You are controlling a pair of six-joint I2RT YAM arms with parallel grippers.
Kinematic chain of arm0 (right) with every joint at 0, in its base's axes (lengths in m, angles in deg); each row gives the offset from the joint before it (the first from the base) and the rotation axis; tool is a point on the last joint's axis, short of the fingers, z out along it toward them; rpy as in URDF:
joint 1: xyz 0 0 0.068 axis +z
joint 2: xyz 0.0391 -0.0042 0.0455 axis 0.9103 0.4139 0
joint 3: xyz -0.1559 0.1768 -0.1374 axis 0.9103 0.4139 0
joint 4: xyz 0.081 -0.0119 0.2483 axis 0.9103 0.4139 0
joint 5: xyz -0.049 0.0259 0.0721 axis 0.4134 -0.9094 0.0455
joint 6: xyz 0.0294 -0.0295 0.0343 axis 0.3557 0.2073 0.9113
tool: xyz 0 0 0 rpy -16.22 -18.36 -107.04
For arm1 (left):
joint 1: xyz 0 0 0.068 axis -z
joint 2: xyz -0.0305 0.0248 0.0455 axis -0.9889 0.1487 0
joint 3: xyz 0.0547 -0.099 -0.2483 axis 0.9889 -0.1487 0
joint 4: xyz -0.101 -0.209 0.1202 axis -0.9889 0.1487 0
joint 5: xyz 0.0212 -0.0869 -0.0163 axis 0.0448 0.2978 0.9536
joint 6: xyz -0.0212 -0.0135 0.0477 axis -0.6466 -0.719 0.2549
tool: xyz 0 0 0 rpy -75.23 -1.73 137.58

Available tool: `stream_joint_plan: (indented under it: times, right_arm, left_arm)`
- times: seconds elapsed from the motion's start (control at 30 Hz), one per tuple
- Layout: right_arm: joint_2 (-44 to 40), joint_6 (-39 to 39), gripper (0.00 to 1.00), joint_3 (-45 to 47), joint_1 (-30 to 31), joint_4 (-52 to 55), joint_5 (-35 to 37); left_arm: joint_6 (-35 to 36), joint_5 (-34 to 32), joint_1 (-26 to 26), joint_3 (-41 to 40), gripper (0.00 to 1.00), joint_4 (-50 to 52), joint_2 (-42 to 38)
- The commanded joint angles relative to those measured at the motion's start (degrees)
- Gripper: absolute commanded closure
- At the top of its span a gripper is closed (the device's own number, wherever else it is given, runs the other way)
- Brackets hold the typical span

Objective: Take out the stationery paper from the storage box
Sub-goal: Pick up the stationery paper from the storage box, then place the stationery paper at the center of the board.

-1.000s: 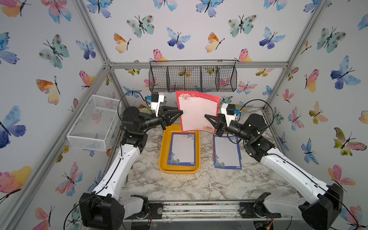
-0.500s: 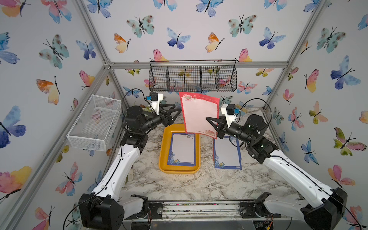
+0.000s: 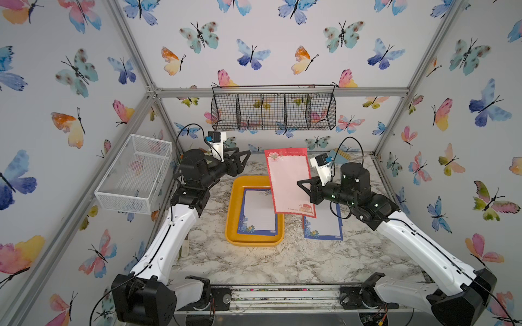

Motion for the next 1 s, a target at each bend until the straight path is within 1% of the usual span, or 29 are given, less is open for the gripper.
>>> stream_joint_plan:
  times: [0.0, 0.07, 0.17, 0.2, 0.3, 0.33, 0.43, 0.5, 0.63, 0.77, 0.83, 0.97]
  right_arm:
    - [-0.34, 3.96, 0.98, 0.93, -1.47, 7.43, 2.09]
    - [0.41, 5.1, 0.98, 1.39, -2.61, 9.4, 0.61]
    - [1.33, 6.23, 0.98, 2.49, -5.21, 11.2, -3.99]
    - [1.59, 6.42, 0.98, 2.75, -6.23, 11.68, -5.5]
    - [2.39, 6.26, 0.98, 3.31, -10.27, 11.19, -13.47]
    - [3.06, 6.39, 0.98, 3.39, -12.44, 11.04, -17.16]
    - [5.02, 7.49, 0.97, 5.22, -17.58, 10.32, -24.99]
    - [6.21, 8.01, 0.97, 7.08, -20.21, 9.64, -27.43]
    - [8.49, 8.44, 0.97, 10.03, -23.77, 7.85, -29.12]
    - [11.26, 7.93, 0.98, 10.69, -26.01, 8.09, -29.6]
    - [13.2, 6.61, 0.95, 10.26, -26.93, 9.47, -29.54]
    - [17.64, 2.12, 0.94, 8.42, -28.73, 15.0, -28.44]
  left_arm:
    - [0.22, -1.15, 0.19, 1.33, 0.37, 0.4, 0.78]
    - [0.11, -1.17, 0.19, 1.33, 0.37, 0.45, 0.86]
    - [0.19, -1.12, 0.19, 1.15, 0.37, 0.4, 0.48]
    - [0.19, -3.16, 0.14, 1.02, 0.37, 0.44, 0.3]
    - [0.35, -3.5, 0.19, 0.98, 0.36, 0.39, 0.19]
    - [0.3, -3.61, 0.19, 0.98, 0.36, 0.39, 0.33]
    - [0.33, -3.34, 0.12, 0.98, 0.36, 0.71, 1.06]
    - [0.31, -3.02, 0.12, 1.21, 0.36, 0.91, 1.54]
    - [0.76, -3.25, 0.1, 1.42, 0.36, 1.58, 2.38]
    - [1.16, -3.49, 0.1, 1.68, 0.36, 2.29, 2.67]
    - [1.21, -3.76, 0.1, 1.68, 0.36, 2.41, 2.75]
    - [1.19, -3.8, 0.1, 1.77, 0.36, 2.76, 2.93]
